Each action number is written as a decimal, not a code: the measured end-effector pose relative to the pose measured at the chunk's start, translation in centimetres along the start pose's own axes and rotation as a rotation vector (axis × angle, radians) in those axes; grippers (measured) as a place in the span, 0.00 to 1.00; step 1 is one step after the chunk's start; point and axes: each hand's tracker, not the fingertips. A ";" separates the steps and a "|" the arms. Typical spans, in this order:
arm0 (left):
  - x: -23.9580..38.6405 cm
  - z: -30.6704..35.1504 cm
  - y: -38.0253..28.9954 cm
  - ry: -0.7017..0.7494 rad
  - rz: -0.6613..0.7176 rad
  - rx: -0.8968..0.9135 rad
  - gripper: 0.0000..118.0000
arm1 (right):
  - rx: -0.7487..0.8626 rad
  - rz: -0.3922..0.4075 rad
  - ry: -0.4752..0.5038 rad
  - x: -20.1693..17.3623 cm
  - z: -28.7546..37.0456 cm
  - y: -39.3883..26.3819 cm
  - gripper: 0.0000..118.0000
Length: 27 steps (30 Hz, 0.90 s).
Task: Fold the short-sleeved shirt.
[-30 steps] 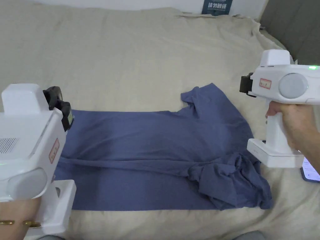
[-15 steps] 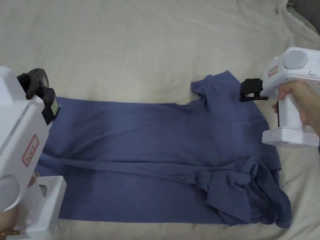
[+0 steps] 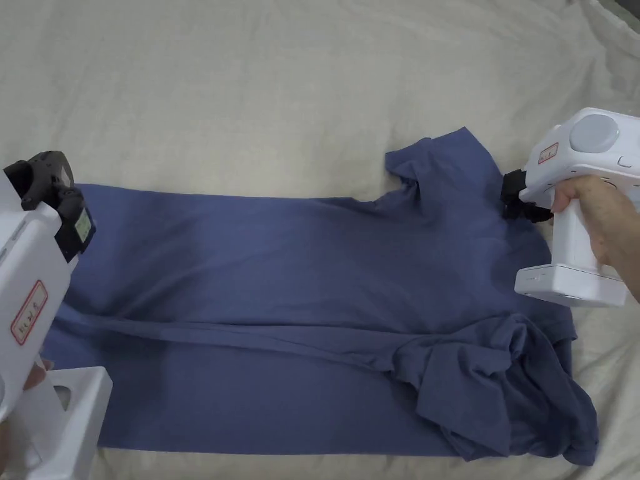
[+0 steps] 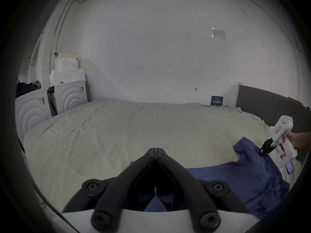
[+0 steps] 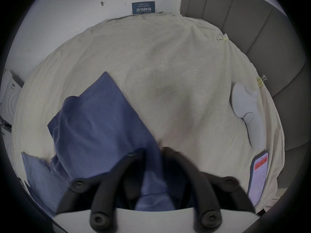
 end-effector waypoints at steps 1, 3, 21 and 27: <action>-0.1 0.0 -0.1 0.002 0.004 -0.004 0.00 | 0.005 -0.003 -0.002 -0.3 0.3 0.0 0.01; -0.4 -0.3 0.0 0.006 0.013 -0.016 0.00 | 0.010 0.018 -0.004 -0.5 0.7 0.0 0.01; -8.1 -13.7 6.7 -0.006 0.087 -0.488 1.00 | 0.115 0.058 0.031 -0.6 6.3 -0.2 0.01; -8.2 -19.2 4.4 0.010 -0.006 -0.744 0.99 | 0.105 0.077 0.015 -0.7 6.2 -0.3 0.01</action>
